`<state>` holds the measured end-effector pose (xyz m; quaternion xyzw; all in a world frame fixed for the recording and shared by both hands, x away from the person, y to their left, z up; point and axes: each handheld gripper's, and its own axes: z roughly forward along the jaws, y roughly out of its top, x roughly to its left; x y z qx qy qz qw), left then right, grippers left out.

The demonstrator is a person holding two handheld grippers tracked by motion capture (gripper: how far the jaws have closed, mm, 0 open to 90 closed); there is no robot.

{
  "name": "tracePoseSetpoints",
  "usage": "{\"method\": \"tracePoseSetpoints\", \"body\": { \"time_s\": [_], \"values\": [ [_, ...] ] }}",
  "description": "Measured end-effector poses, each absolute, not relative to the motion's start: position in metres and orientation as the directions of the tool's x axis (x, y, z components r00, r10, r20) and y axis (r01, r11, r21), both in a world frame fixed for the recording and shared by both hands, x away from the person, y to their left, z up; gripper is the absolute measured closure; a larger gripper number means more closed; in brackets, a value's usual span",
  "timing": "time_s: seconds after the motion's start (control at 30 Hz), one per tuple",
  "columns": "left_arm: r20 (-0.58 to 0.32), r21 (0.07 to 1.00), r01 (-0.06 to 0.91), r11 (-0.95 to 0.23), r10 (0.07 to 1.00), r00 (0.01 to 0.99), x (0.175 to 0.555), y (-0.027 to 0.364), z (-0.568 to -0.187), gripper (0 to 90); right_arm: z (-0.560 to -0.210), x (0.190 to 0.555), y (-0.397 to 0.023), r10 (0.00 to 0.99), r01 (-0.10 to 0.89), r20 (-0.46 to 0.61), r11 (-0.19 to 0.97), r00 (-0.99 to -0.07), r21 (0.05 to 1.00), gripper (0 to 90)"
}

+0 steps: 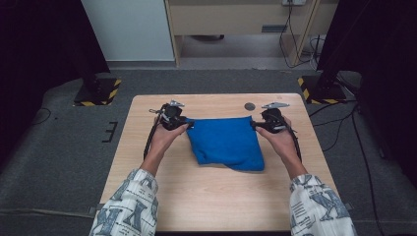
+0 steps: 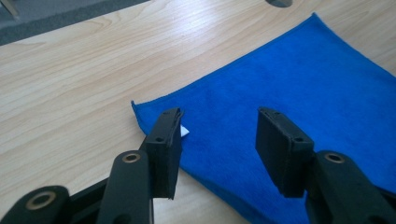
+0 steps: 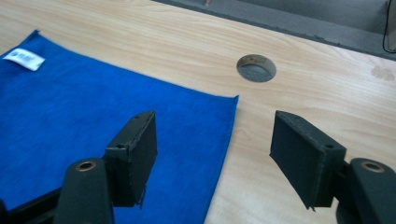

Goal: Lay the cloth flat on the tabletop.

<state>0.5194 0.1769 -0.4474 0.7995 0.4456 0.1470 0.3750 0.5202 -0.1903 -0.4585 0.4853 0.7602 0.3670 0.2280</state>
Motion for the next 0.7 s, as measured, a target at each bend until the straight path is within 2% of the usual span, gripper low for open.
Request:
{"method": "tracePoseSetpoints", "body": {
  "time_s": [0.13,0.27,0.47,0.7],
  "values": [
    [-0.145,0.749,0.592,-0.297,0.798,0.584,0.495,0.185,-0.451,42.2,-0.458,0.502,-0.192,0.885,0.561,0.038,0.261,-0.464,0.786,26.8],
    [-0.158,0.760,0.583,-0.287,0.789,0.594,0.475,0.191,-0.460,41.7,-0.461,0.481,-0.197,0.868,0.548,0.057,0.259,-0.493,0.795,27.5],
    [-0.164,0.787,0.553,-0.274,0.772,0.614,0.444,0.194,-0.467,38.9,-0.468,0.453,-0.202,0.853,0.537,0.063,0.268,-0.518,0.800,39.0],
    [-0.177,0.809,0.536,-0.241,0.770,0.613,0.410,0.197,-0.475,43.2,-0.476,0.421,-0.206,0.833,0.523,0.071,0.276,-0.549,0.807,52.3]
  ]
}}
